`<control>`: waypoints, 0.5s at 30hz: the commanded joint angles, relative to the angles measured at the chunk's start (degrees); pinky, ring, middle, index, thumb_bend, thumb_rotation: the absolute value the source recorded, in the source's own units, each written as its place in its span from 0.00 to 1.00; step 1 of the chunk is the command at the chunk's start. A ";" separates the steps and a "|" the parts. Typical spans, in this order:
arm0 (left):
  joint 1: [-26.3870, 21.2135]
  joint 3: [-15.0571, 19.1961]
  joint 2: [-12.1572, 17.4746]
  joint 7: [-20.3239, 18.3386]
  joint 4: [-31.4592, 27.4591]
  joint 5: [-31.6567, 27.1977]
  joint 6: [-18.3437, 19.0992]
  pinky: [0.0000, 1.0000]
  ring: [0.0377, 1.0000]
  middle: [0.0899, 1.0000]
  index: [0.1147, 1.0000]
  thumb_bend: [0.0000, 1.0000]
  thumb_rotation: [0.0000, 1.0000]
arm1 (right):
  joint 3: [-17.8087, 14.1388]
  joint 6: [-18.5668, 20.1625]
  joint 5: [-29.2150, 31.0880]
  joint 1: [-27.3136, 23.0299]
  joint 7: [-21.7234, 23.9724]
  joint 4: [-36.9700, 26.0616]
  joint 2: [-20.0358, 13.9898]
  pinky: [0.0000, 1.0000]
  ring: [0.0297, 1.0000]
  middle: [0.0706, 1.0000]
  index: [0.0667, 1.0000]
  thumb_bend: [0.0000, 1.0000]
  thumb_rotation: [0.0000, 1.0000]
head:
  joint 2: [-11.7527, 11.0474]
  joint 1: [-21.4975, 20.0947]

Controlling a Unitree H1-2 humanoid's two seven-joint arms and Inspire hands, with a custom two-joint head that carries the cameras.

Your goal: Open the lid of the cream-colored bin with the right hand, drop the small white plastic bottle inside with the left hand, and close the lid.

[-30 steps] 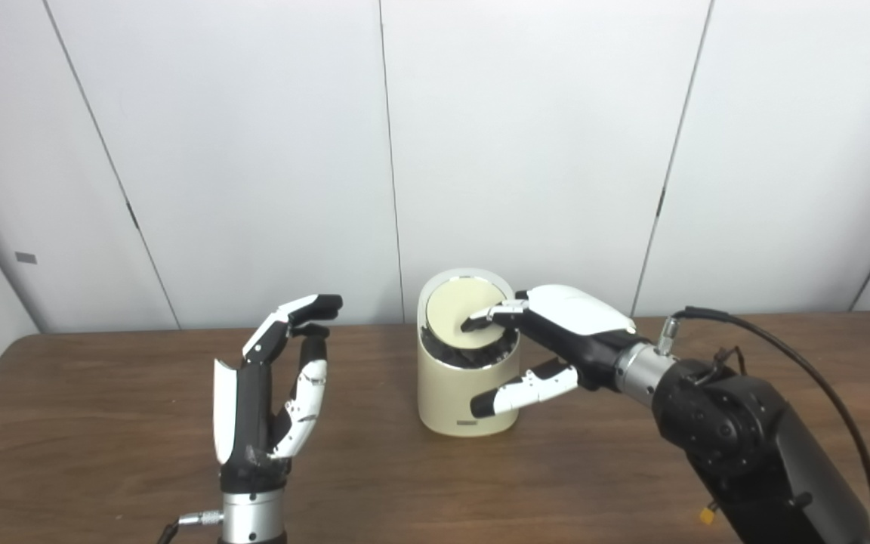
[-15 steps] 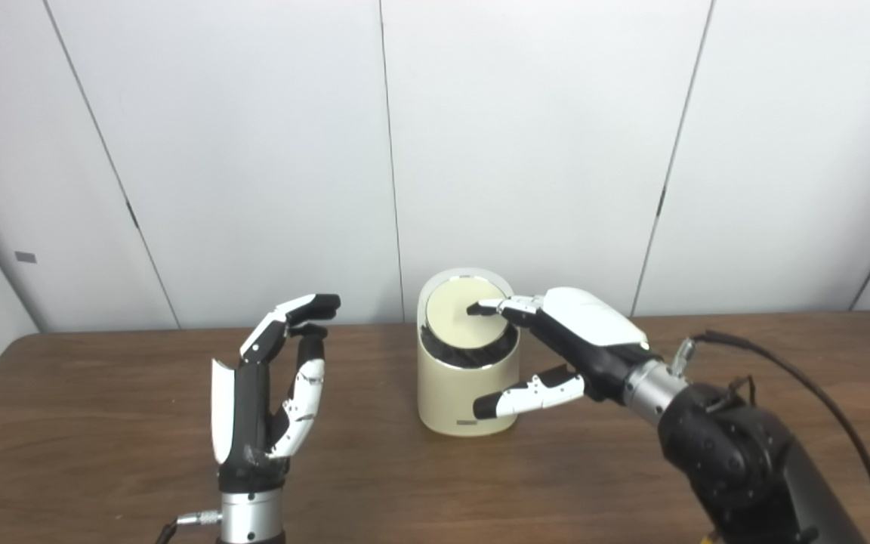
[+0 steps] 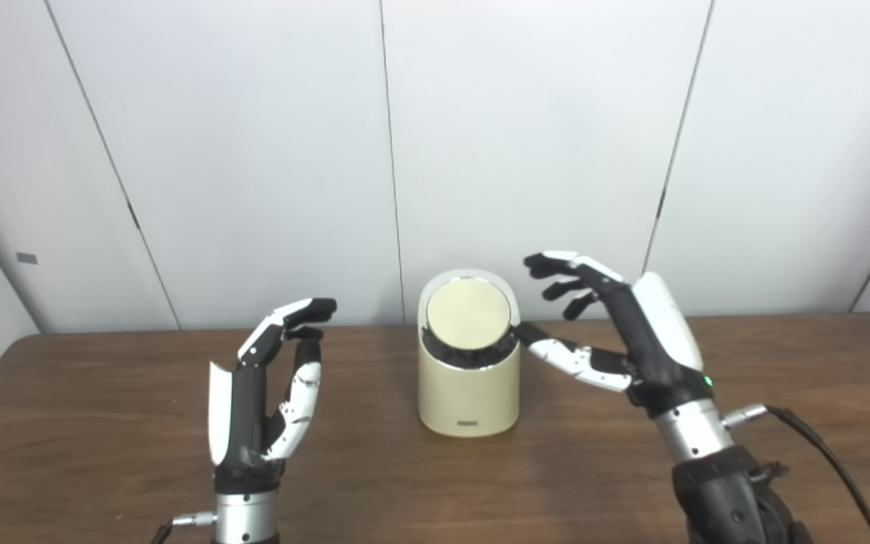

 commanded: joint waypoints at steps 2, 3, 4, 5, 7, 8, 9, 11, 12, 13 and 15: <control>-1.29 0.09 0.63 0.70 -1.57 0.36 -1.02 0.61 0.68 0.68 0.65 0.24 0.69 | -2.02 -6.23 5.30 0.47 -4.64 0.84 1.87 0.55 0.67 0.71 0.69 0.27 0.51 | -0.23 0.12; -1.22 0.21 0.72 0.92 -1.56 0.70 -1.02 0.61 0.68 0.68 0.65 0.23 0.68 | -2.82 -8.43 7.30 0.99 -6.23 1.94 2.78 0.54 0.66 0.69 0.67 0.29 0.47 | -0.25 0.13; -1.13 0.41 0.79 1.23 -1.55 1.27 -1.02 0.60 0.68 0.67 0.65 0.23 0.65 | -3.53 -10.67 9.26 1.44 -7.53 3.12 3.51 0.53 0.64 0.67 0.64 0.30 0.43 | -0.30 0.12; -1.04 0.69 0.76 1.45 -1.55 1.82 -1.02 0.60 0.67 0.67 0.65 0.22 0.64 | -4.09 -12.57 10.94 1.82 -8.41 4.32 3.97 0.53 0.63 0.66 0.63 0.31 0.41 | -0.37 0.09; -0.83 1.20 0.49 1.47 -1.65 2.01 -1.01 0.60 0.67 0.66 0.64 0.23 0.60 | -5.11 -15.46 13.60 2.61 -9.36 6.65 4.40 0.54 0.63 0.65 0.63 0.32 0.43 | -0.52 0.08; -0.75 1.38 0.37 1.44 -1.66 1.83 -1.01 0.59 0.67 0.66 0.64 0.23 0.57 | -5.56 -16.74 14.87 2.97 -9.67 7.75 4.60 0.54 0.63 0.65 0.63 0.34 0.43 | -0.65 0.09; -0.69 1.51 0.20 1.33 -1.68 1.33 -1.01 0.59 0.66 0.66 0.64 0.24 0.54 | -5.95 -18.17 16.05 3.28 -9.88 8.83 4.69 0.54 0.63 0.65 0.63 0.35 0.44 | -0.70 0.11; -0.61 1.73 0.00 1.13 -1.66 0.64 -1.01 0.59 0.66 0.66 0.63 0.25 0.49 | -6.46 -20.21 17.35 3.54 -10.29 10.35 4.94 0.56 0.64 0.66 0.65 0.37 0.47 | -0.88 0.16; -0.54 1.85 -0.15 0.96 -1.74 0.24 -1.01 0.59 0.65 0.66 0.63 0.26 0.48 | -6.75 -21.63 18.20 3.60 -10.49 11.48 4.99 0.56 0.64 0.66 0.65 0.37 0.47 | -1.02 0.15; -0.51 1.91 -0.18 0.84 -1.77 -0.16 -1.01 0.59 0.65 0.66 0.63 0.25 0.48 | -6.99 -22.79 18.99 3.60 -10.69 12.45 5.10 0.57 0.66 0.68 0.65 0.37 0.48 | -1.12 0.05; -0.53 2.00 -0.16 0.53 -1.87 -1.35 -1.02 0.59 0.65 0.66 0.63 0.25 0.48 | -7.34 -24.72 20.51 3.46 -11.02 13.68 5.38 0.59 0.68 0.68 0.66 0.37 0.49 | -1.25 -0.27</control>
